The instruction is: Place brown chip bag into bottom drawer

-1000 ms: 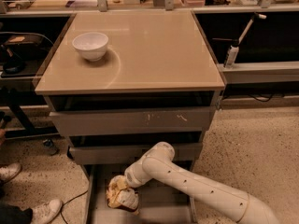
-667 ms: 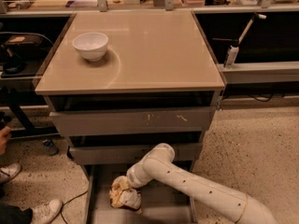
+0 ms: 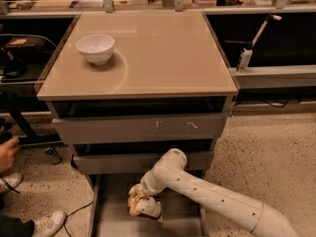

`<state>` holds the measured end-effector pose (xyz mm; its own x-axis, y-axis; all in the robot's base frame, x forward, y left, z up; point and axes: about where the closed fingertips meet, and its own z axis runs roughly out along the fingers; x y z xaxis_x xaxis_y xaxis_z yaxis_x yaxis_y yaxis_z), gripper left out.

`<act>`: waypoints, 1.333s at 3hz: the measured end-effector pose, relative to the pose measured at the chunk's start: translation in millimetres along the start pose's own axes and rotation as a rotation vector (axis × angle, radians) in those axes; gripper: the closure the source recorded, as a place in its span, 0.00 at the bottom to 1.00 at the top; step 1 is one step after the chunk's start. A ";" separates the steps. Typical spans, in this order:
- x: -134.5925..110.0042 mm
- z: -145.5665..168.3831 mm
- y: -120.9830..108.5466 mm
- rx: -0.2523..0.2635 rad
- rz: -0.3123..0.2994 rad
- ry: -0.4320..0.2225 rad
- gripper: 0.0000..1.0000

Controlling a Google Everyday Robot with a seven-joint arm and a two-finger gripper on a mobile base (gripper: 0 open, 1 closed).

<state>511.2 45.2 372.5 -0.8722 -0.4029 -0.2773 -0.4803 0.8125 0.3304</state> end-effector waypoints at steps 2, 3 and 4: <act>14.1 21.4 -22.2 0.074 0.003 0.067 1.00; 19.1 44.7 -23.7 0.075 0.011 0.094 1.00; 21.7 63.3 -24.2 0.072 0.020 0.112 1.00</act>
Offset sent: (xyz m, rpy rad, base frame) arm -0.0028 -0.0110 -0.0524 -0.1303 0.0458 0.0048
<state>509.7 43.5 301.4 -0.8882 -0.4279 -0.1676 -0.4587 0.8472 0.2679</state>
